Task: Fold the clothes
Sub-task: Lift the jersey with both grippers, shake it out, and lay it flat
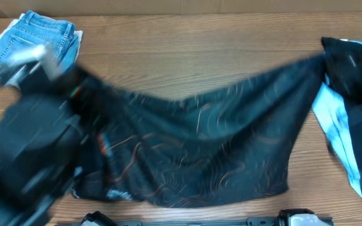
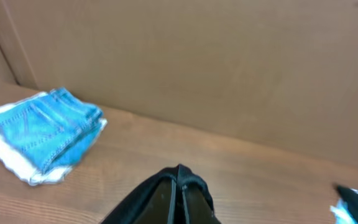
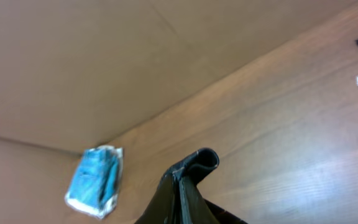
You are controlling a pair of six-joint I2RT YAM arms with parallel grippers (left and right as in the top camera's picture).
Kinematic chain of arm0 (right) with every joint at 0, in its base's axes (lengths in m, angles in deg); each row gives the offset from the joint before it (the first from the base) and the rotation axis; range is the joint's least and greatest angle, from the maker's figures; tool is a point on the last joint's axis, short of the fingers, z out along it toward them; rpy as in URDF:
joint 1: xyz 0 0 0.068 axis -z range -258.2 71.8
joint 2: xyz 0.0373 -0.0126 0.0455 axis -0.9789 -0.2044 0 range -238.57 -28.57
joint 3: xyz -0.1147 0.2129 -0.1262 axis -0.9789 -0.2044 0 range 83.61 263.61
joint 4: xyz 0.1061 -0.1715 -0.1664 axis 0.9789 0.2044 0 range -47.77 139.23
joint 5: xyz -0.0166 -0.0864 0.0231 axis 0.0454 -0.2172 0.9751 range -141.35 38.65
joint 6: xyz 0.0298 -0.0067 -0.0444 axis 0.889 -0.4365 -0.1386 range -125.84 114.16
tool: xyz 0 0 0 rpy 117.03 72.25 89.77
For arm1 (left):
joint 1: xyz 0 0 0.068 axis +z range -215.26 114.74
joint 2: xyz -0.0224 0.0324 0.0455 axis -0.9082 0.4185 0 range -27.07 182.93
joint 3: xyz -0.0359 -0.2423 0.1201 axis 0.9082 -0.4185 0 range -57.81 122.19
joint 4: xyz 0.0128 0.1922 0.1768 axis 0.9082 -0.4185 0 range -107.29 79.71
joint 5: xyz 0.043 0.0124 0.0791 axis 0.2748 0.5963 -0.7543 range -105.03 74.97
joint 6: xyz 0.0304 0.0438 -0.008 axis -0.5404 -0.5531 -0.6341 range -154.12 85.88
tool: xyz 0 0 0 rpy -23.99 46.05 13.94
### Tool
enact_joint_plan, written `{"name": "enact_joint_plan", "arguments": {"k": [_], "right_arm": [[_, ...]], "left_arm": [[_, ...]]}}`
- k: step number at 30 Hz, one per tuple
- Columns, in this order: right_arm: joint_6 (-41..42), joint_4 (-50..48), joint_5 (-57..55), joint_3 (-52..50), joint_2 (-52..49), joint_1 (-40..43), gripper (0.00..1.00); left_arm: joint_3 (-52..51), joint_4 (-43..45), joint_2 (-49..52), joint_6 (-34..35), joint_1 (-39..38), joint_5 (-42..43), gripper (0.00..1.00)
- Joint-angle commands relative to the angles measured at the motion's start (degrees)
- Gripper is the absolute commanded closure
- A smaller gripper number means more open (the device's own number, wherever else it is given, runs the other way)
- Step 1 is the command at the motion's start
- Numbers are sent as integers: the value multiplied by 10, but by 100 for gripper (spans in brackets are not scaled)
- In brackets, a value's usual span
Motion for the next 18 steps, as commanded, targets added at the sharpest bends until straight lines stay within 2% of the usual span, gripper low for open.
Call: {"name": "enact_joint_plan", "arguments": {"k": [1,5,8,12,18], "right_arm": [[-15,-44,-8,0,-79,-2,96],[-28,-126,1,2,-158,-2,96],[-38,-180,1,7,-179,5,96],[-43,-174,1,76,-180,31,96],[-59,-68,-7,212,-180,61,96]], "left_arm": [[-1,55,75,-67,38,-30,96],[3,148,163,-111,124,33,96],[37,176,216,-126,193,103,96],[134,151,258,-146,256,150,96],[240,49,257,-163,285,161,96]]}}
